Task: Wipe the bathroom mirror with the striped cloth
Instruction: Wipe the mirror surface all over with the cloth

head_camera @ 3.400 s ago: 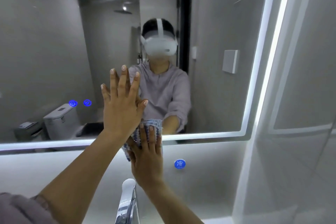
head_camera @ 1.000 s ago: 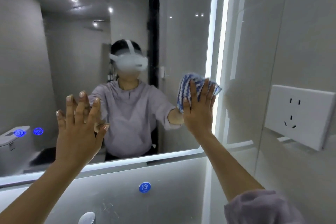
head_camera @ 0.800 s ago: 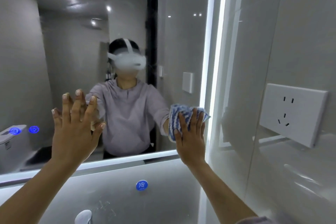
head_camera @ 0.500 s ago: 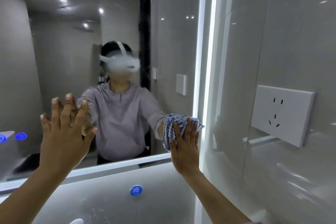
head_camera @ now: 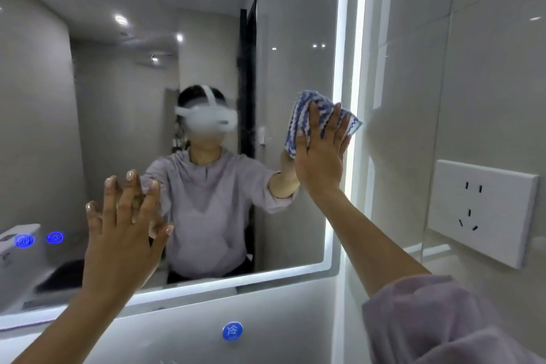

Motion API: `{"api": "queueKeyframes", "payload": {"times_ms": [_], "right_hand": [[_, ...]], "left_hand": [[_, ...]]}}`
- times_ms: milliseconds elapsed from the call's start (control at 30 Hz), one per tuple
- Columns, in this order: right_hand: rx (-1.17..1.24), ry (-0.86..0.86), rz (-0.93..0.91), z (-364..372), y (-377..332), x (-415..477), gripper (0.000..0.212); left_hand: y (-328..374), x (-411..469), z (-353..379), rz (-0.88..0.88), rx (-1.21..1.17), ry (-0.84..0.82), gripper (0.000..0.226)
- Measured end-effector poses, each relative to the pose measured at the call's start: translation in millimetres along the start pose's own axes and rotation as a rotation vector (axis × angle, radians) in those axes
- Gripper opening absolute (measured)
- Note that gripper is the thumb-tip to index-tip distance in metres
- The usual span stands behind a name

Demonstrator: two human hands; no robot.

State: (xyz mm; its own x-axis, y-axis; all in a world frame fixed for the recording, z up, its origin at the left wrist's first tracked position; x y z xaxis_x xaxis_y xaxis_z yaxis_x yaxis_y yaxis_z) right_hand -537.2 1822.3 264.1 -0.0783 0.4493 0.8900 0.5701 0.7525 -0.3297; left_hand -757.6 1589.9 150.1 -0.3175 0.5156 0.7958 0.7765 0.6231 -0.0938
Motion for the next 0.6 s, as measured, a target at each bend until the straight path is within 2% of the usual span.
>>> {"api": "queueKeyframes", "payload": {"times_ms": [167, 400, 533, 600], "right_hand": [[0.026, -0.052, -0.077, 13.0, -19.9, -19.8, 0.060], [-0.053, -0.092, -0.579, 43.9, -89.2, -95.0, 0.056], [-0.078, -0.074, -0.735, 41.9, -90.0, -99.8, 0.051], [-0.101, -0.067, -0.734, 35.4, -78.3, -83.5, 0.053]], "left_hand": [[0.7, -0.4, 0.6, 0.002, -0.015, -0.023, 0.071], [0.9, -0.8, -1.4, 0.006, -0.024, -0.063, 0.078], [-0.2, -0.5, -5.6, 0.015, -0.028, -0.075, 0.074], [1.6, -1.1, -8.7, 0.006, -0.024, -0.067, 0.069]]}}
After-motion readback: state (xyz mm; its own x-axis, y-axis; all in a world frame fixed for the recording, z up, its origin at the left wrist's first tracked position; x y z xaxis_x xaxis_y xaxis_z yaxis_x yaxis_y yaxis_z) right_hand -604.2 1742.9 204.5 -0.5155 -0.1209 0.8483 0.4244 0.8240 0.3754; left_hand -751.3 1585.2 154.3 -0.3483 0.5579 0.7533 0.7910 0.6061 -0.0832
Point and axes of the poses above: each hand's wrist, its own x-axis towards the middle knuckle, its own z-axis out of the palm, y = z × x, the point moved 8 cm from there along x, towards the middle knuckle, and after that the axes turned 6 degrees about x, right-handed, at the moved point
